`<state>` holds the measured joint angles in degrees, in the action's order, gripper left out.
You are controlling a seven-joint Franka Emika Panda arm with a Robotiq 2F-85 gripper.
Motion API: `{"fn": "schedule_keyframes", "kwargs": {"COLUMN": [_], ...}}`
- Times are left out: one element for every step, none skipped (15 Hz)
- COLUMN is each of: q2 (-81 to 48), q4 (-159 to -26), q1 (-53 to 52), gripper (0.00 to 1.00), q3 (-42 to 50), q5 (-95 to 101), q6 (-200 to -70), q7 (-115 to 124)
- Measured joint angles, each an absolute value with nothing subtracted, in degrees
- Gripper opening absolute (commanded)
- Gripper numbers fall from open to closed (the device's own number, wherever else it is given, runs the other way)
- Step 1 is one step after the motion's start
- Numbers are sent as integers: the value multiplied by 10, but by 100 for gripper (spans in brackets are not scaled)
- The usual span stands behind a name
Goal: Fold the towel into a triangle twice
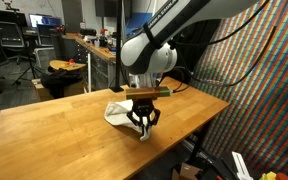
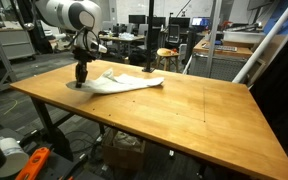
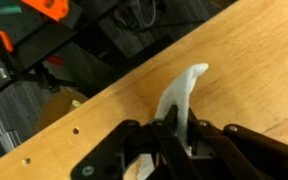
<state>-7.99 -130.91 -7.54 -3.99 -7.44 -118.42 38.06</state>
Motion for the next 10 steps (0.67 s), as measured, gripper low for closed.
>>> {"fn": "schedule_keyframes", "kwargs": {"q2": [-73, -69, -68, -69, -71, -75, -81, -89, -99, -110], "q4": [-1294, -1276, -1255, -1233, -1212, -1194, -1177, -1162, -1149, -1137], "q1": [-75, -75, -75, -75, -75, -75, -75, -74, -74, -73], "gripper": [2, 2, 2, 2, 2, 2, 2, 2, 2, 2], "q3": [-40, -40, -40, -40, -40, -40, -39, -37, -33, -28], "q5": [-67, -61, -55, -49, -45, -40, -33, -27, -21, -16], "q6": [-1138, -1092, -1050, -1016, -996, -990, -990, -993, -1000, -1011], "q7": [401, 417, 431, 441, 450, 459, 469, 479, 488, 496]}}
